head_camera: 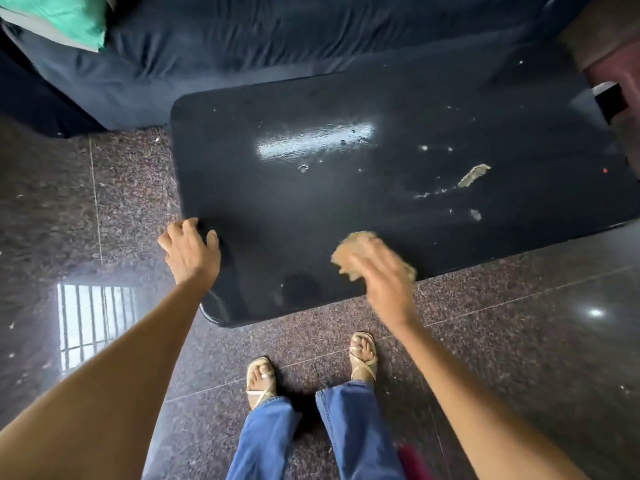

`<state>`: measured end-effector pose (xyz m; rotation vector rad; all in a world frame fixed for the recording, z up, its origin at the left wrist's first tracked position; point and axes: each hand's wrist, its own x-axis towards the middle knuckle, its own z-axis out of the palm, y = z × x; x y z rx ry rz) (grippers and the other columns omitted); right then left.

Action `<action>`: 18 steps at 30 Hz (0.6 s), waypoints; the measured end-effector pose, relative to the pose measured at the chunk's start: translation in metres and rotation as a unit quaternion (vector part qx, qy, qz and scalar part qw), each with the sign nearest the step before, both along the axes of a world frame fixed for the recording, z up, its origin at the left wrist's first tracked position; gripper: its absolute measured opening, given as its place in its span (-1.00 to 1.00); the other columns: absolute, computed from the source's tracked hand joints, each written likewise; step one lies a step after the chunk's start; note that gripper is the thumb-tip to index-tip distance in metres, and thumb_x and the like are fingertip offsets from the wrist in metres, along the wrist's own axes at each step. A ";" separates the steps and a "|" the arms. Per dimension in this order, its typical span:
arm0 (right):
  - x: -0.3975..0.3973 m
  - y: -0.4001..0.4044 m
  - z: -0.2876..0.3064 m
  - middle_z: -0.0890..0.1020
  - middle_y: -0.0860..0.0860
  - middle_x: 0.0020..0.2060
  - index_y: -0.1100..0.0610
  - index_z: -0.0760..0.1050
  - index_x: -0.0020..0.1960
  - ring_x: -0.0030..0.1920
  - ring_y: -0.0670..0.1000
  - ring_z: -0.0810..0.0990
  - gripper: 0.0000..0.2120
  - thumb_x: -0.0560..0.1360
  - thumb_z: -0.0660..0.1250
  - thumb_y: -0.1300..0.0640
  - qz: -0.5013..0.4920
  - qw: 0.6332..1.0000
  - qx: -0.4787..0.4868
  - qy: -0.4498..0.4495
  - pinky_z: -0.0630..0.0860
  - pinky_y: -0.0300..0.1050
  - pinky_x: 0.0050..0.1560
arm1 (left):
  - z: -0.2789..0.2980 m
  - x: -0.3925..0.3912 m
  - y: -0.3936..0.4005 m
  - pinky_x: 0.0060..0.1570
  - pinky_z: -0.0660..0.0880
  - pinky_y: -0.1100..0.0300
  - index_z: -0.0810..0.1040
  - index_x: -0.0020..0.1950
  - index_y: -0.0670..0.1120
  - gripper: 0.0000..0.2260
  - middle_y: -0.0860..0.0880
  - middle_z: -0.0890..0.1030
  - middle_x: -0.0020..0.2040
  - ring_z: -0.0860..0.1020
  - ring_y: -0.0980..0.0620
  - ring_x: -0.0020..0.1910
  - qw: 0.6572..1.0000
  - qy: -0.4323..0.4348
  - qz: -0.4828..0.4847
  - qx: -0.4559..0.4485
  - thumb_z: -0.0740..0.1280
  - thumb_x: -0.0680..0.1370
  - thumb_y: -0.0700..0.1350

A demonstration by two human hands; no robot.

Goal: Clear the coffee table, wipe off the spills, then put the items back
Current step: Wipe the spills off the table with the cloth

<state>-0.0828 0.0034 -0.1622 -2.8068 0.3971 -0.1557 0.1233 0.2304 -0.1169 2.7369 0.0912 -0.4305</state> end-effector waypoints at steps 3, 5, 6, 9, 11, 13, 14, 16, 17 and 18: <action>0.007 0.004 -0.006 0.49 0.09 0.31 0.07 0.54 0.19 0.28 0.17 0.47 -0.50 0.36 0.30 0.47 -0.270 0.962 -0.028 -0.031 0.51 0.12 0.16 | -0.006 0.006 0.016 0.31 0.21 -0.10 0.31 0.40 -0.22 -0.61 -0.27 0.33 0.36 0.21 -0.24 0.37 0.999 -0.011 0.017 -0.025 0.15 0.61 -0.09; 0.031 0.039 -0.006 0.50 0.12 0.30 0.07 0.55 0.19 0.29 0.19 0.47 -0.48 0.34 0.22 0.47 -0.403 0.914 -0.009 -0.050 0.49 0.15 0.16 | -0.010 0.013 0.027 0.28 0.22 -0.09 0.32 0.40 -0.22 -0.63 -0.29 0.36 0.34 0.26 -0.25 0.34 0.999 -0.016 0.025 -0.039 0.11 0.62 -0.10; 0.044 0.062 -0.005 0.49 0.12 0.31 0.06 0.55 0.19 0.30 0.19 0.46 -0.47 0.34 0.16 0.45 -0.441 0.896 0.009 -0.054 0.47 0.15 0.19 | -0.011 0.016 0.034 0.27 0.23 -0.09 0.32 0.39 -0.22 -0.63 -0.29 0.37 0.34 0.27 -0.25 0.33 0.999 -0.015 0.025 -0.041 0.09 0.62 -0.10; 0.072 0.150 -0.004 0.48 0.07 0.33 0.00 0.52 0.24 0.33 0.15 0.43 -0.41 0.31 0.07 0.34 -0.396 0.916 0.049 -0.035 0.38 0.13 0.27 | -0.012 0.023 0.053 0.29 0.24 -0.06 0.32 0.41 -0.20 -0.63 -0.26 0.37 0.36 0.26 -0.23 0.36 0.999 -0.013 0.025 -0.047 0.08 0.63 -0.11; 0.083 0.213 -0.003 0.48 0.04 0.33 -0.02 0.51 0.25 0.33 0.14 0.42 -0.43 0.33 0.09 0.32 -0.277 0.960 0.044 -0.029 0.32 0.10 0.26 | -0.013 0.028 0.067 0.30 0.23 -0.06 0.31 0.42 -0.20 -0.63 -0.25 0.36 0.38 0.25 -0.22 0.37 0.999 -0.010 0.029 -0.041 0.07 0.63 -0.11; 0.091 0.248 0.000 0.48 0.03 0.32 0.00 0.50 0.25 0.33 0.14 0.41 -0.50 0.37 0.19 0.33 -0.167 0.983 0.067 -0.023 0.31 0.04 0.24 | -0.013 0.031 0.082 0.27 0.25 -0.08 0.31 0.42 -0.21 -0.63 -0.26 0.37 0.37 0.26 -0.24 0.35 0.999 -0.004 0.034 -0.031 0.06 0.64 -0.10; 0.093 0.247 -0.001 0.48 0.03 0.32 0.01 0.49 0.25 0.33 0.14 0.40 -0.51 0.37 0.23 0.32 -0.130 0.988 0.081 -0.021 0.31 0.03 0.25 | -0.013 0.033 0.087 0.26 0.26 -0.09 0.31 0.41 -0.21 -0.63 -0.27 0.38 0.36 0.27 -0.24 0.34 0.999 -0.002 0.036 -0.025 0.06 0.64 -0.10; 0.082 0.222 -0.006 0.46 0.03 0.34 0.02 0.46 0.28 0.34 0.14 0.39 -0.48 0.35 0.25 0.31 0.009 0.998 0.060 -0.012 0.30 0.04 0.28 | -0.012 0.035 0.095 0.24 0.27 -0.10 0.32 0.40 -0.22 -0.63 -0.27 0.40 0.34 0.29 -0.24 0.32 0.999 0.003 0.039 -0.017 0.04 0.64 -0.10; 0.070 0.202 -0.009 0.44 0.02 0.35 0.02 0.45 0.29 0.35 0.13 0.37 -0.47 0.35 0.25 0.31 0.107 0.994 0.029 -0.010 0.29 0.03 0.32 | -0.011 0.035 0.096 0.24 0.27 -0.10 0.32 0.40 -0.23 -0.63 -0.28 0.40 0.33 0.30 -0.24 0.31 0.999 0.004 0.040 -0.020 0.03 0.64 -0.10; 0.060 0.178 -0.009 0.42 0.01 0.37 0.00 0.45 0.29 0.37 0.11 0.35 -0.45 0.34 0.25 0.33 0.186 0.983 -0.002 -0.006 0.27 0.03 0.36 | -0.011 0.036 0.096 0.23 0.27 -0.10 0.32 0.39 -0.24 -0.63 -0.29 0.41 0.33 0.30 -0.25 0.30 0.999 0.007 0.041 -0.025 0.03 0.64 -0.10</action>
